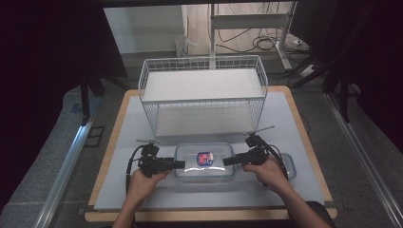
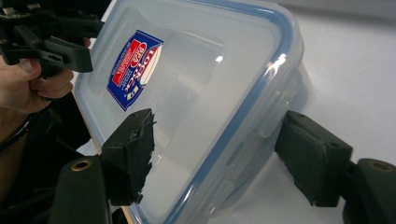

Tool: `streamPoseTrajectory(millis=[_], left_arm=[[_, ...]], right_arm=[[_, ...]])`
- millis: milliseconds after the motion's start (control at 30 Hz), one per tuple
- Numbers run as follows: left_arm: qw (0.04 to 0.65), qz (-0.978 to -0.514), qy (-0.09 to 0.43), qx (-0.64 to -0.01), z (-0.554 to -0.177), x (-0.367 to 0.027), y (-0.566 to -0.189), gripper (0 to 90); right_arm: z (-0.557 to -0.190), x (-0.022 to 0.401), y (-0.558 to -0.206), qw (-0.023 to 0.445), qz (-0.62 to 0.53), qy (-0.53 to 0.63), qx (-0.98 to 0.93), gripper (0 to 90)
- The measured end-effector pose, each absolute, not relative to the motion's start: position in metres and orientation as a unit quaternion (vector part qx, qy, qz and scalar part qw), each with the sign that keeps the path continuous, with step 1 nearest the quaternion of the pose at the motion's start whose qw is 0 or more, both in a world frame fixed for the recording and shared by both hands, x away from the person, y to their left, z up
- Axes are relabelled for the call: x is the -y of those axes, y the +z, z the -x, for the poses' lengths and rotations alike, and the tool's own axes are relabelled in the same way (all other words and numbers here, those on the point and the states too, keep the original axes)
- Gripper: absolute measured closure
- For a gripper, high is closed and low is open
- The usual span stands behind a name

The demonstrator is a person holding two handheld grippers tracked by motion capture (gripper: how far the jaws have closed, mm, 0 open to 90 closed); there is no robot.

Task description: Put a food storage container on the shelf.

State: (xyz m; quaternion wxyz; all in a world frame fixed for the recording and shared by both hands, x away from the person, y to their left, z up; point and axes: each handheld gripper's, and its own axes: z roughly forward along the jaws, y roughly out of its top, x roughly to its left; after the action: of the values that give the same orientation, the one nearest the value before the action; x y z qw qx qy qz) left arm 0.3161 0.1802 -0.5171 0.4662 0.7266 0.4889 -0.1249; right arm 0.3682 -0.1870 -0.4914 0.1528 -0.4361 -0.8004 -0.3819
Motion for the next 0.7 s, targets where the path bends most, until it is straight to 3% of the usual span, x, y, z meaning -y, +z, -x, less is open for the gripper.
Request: streamPoseTrajectory(millis=[167,367,700], left_arm=[[0.463,-0.728,-0.131,-0.488,-0.314,-0.177,-0.516,28.5],[0.478,-0.723,-0.125,-0.482,-0.305,-0.184,-0.511,41.1],[0.494,-0.736,-0.105,-0.45,-0.288,-0.19,-0.508,49.2]], right_arm=[[-0.362,0.188,-0.489,0.143,0.428,-0.39,0.802,32.4],[-0.354,0.194,-0.485,0.131,0.413,-0.407,0.804,40.5],[-0.332,0.205,-0.484,0.124,0.396,-0.439,0.797,48.6]])
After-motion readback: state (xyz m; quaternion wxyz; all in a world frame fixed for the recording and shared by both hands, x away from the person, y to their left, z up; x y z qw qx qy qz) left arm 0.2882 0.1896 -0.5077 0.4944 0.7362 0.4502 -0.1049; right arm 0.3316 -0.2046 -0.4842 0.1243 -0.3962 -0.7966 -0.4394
